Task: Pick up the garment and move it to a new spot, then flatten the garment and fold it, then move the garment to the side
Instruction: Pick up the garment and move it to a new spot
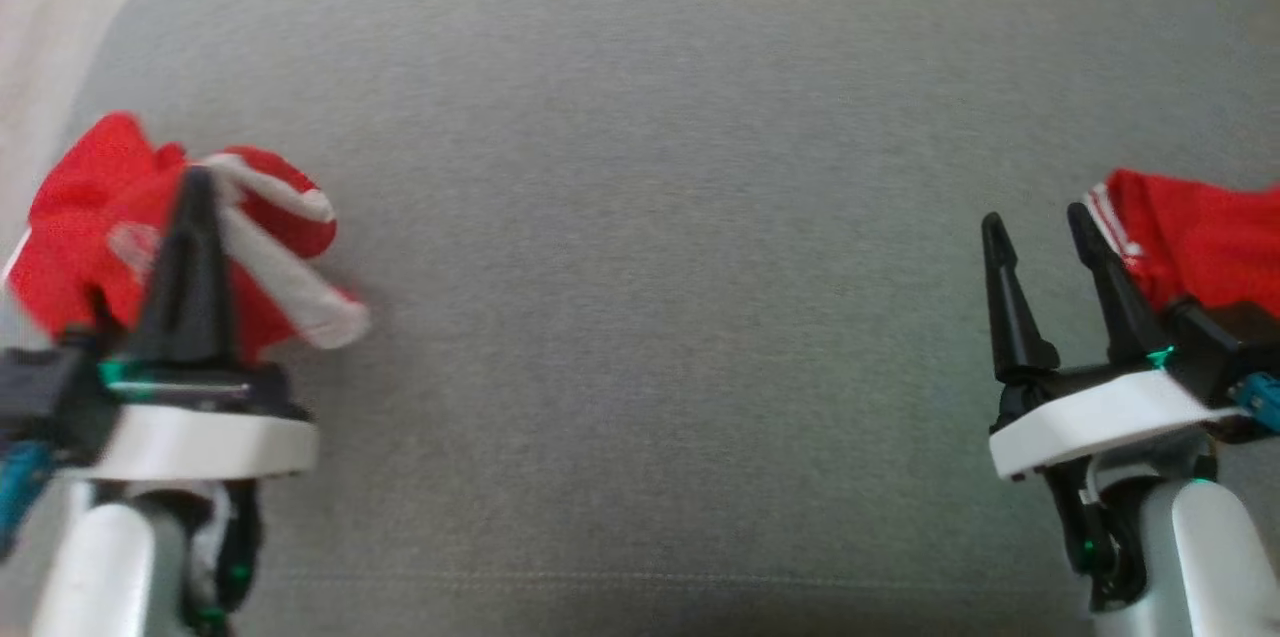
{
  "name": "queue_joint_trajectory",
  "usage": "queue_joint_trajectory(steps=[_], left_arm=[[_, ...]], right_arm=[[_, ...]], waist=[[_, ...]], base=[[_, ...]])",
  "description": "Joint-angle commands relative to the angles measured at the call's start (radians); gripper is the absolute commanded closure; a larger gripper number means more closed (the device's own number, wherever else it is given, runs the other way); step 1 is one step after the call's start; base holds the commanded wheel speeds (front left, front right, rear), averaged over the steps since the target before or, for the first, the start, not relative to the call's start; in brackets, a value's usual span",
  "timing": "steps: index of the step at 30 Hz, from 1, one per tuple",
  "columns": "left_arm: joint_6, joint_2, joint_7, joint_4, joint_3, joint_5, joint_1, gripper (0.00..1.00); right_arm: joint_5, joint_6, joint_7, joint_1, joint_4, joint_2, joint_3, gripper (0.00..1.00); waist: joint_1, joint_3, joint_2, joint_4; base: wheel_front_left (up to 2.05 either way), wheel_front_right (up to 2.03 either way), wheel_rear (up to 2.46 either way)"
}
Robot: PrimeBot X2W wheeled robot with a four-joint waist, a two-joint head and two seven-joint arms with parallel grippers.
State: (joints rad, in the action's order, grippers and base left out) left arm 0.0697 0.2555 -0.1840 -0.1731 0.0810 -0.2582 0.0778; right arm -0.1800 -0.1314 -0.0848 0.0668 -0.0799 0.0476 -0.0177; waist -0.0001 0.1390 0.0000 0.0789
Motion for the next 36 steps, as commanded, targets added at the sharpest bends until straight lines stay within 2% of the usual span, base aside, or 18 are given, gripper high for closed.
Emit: queue_joint_trajectory(steps=[1,11,16,21,22,28,29,30,36], left_arm=[[-0.01,0.011,0.01,-0.046,-0.012,0.005,0.046,1.0],[-0.115,-0.063,0.031,0.041,0.186,0.017,0.231,1.0],[-0.153,-0.107,0.04,0.093,0.284,0.03,0.336,1.0],[-0.169,-0.126,0.062,0.192,0.337,0.02,0.37,1.0],[-0.174,-0.131,0.069,0.254,0.356,0.013,0.378,1.0],[-0.183,-0.135,0.055,0.374,0.385,-0.001,0.393,1.0],[-0.184,-0.138,0.052,0.389,0.389,-0.008,0.392,0.8],[-0.185,-0.139,0.047,0.398,0.392,-0.01,0.392,0.0],[-0.152,-0.128,-0.004,0.395,0.372,-0.008,0.368,0.0]], right_arm=[[-0.012,0.001,0.012,0.023,-0.044,0.003,-0.031,0.0],[-0.047,0.001,0.044,0.059,-0.041,0.003,-0.081,0.0],[-0.075,0.001,0.072,0.079,-0.024,0.003,-0.101,0.0],[-0.09,0.001,0.09,0.088,-0.007,0.003,-0.109,0.0],[-0.096,0.001,0.099,0.093,0.002,0.003,-0.112,0.0],[-0.102,0.001,0.115,0.105,0.024,0.003,-0.116,0.0],[-0.1,0.001,0.116,0.107,0.029,0.003,-0.113,0.0],[-0.097,0.001,0.115,0.108,0.032,0.003,-0.111,0.0],[-0.068,0.001,0.099,0.108,0.041,0.003,-0.095,0.0]], waist=[[0.0001,0.013,0.0,-0.043],[0.0001,0.104,0.0,-0.215],[0.0001,0.159,0.0,-0.295],[0.0001,0.198,0.0,-0.328],[0.0001,0.213,0.0,-0.335],[0.0001,0.228,0.0,-0.332],[0.0001,0.225,0.0,-0.326],[0.0001,0.222,0.0,-0.32],[0.0001,0.172,0.0,-0.267]], base=[[0.0,0.0,0.0],[0.0,0.0,0.0],[0.0,0.0,0.0],[0.0,0.0,0.0],[0.0,0.0,0.0],[0.0,0.0,0.0],[0.0,0.0,0.0],[0.0,0.0,0.0],[0.0,0.0,0.0]])
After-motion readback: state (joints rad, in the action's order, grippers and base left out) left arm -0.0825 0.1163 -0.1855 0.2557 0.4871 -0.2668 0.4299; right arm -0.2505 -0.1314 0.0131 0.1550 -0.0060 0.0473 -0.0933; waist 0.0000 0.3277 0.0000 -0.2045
